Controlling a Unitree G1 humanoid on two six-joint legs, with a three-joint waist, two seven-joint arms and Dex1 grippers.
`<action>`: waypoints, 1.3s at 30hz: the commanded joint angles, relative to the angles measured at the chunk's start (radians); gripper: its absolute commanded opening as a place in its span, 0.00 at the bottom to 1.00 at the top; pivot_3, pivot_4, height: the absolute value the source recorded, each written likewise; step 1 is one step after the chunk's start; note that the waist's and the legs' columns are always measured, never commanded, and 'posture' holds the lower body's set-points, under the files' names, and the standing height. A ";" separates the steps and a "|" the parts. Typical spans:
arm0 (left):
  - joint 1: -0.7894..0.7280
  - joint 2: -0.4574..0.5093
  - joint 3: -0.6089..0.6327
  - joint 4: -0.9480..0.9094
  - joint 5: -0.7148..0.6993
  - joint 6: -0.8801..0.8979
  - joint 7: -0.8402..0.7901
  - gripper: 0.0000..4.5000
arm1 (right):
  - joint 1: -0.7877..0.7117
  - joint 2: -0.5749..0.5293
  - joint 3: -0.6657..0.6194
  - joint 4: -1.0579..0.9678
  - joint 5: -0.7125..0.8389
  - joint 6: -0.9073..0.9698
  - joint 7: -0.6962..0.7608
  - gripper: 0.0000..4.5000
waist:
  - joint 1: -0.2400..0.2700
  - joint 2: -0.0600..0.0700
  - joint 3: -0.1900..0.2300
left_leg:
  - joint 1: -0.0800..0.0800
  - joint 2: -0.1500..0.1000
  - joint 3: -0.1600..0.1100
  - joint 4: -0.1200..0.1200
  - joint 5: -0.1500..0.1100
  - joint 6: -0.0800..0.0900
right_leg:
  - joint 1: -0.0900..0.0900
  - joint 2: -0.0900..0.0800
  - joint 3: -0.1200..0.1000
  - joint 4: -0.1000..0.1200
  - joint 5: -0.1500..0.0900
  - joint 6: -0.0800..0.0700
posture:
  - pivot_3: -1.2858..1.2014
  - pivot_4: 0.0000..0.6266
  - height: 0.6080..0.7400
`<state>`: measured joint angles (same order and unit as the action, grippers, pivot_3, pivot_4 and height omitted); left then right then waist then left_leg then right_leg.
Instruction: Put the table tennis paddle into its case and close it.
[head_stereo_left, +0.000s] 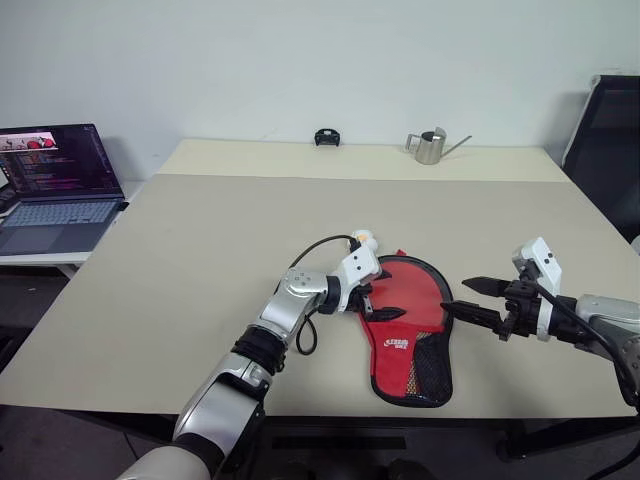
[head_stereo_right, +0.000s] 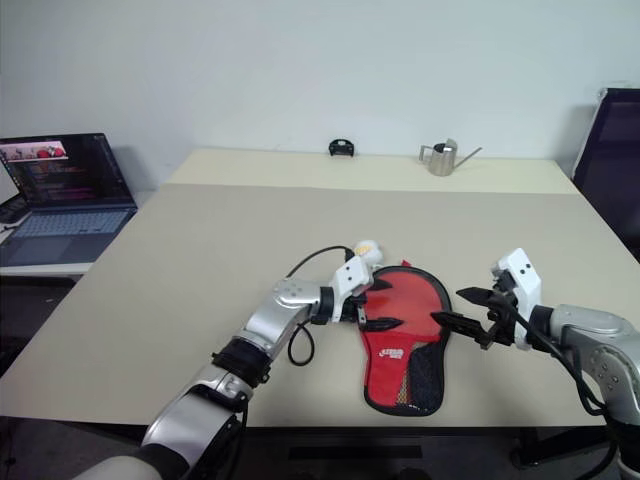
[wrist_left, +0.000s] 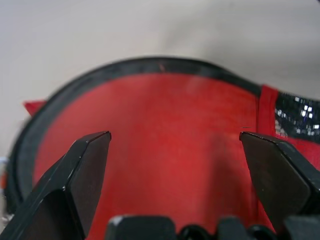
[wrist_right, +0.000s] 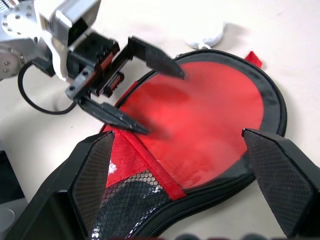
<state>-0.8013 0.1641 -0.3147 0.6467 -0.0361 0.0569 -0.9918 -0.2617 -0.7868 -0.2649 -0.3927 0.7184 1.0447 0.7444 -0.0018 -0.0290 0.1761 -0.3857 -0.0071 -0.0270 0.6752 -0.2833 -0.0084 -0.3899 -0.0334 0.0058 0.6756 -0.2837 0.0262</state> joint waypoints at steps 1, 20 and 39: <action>0.003 -0.016 0.009 0.046 0.013 -0.047 0.015 1.00 | -0.027 -0.026 -0.044 -0.027 0.025 0.003 -0.015 1.00 | 0.001 0.000 0.000 | 0.000 0.000 0.000 0.000 0.000 0.000 | 0.000 0.000 0.000 0.000 0.000 0.000 | 0.52 0.24 1.00; 0.040 -0.045 0.004 0.119 0.045 -0.130 0.034 1.00 | -0.719 0.282 0.316 0.718 -0.262 -0.172 -0.092 1.00 | -0.006 0.002 -0.001 | 0.003 0.000 0.003 0.000 0.000 0.000 | 0.000 0.000 0.002 0.003 0.000 0.000 | 0.52 0.24 1.00; 0.059 -0.045 -0.006 0.093 0.053 -0.118 0.040 1.00 | -1.036 0.606 0.305 1.611 -0.570 -0.695 -0.202 1.00 | -0.007 0.002 -0.001 | 0.002 -0.001 0.002 0.000 0.000 0.000 | -0.001 -0.002 0.001 0.003 0.000 -0.001 | 0.52 0.24 1.00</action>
<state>-0.7687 0.1215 -0.2885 0.7306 -0.0249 -0.0751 -0.9497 -1.2588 -0.1920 0.0592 1.2077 0.1605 0.3885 0.5587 -0.0084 -0.0266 0.1747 -0.3840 -0.0077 -0.0249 0.6752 -0.2832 -0.0084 -0.3908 -0.0356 0.0069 0.6789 -0.2835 0.0256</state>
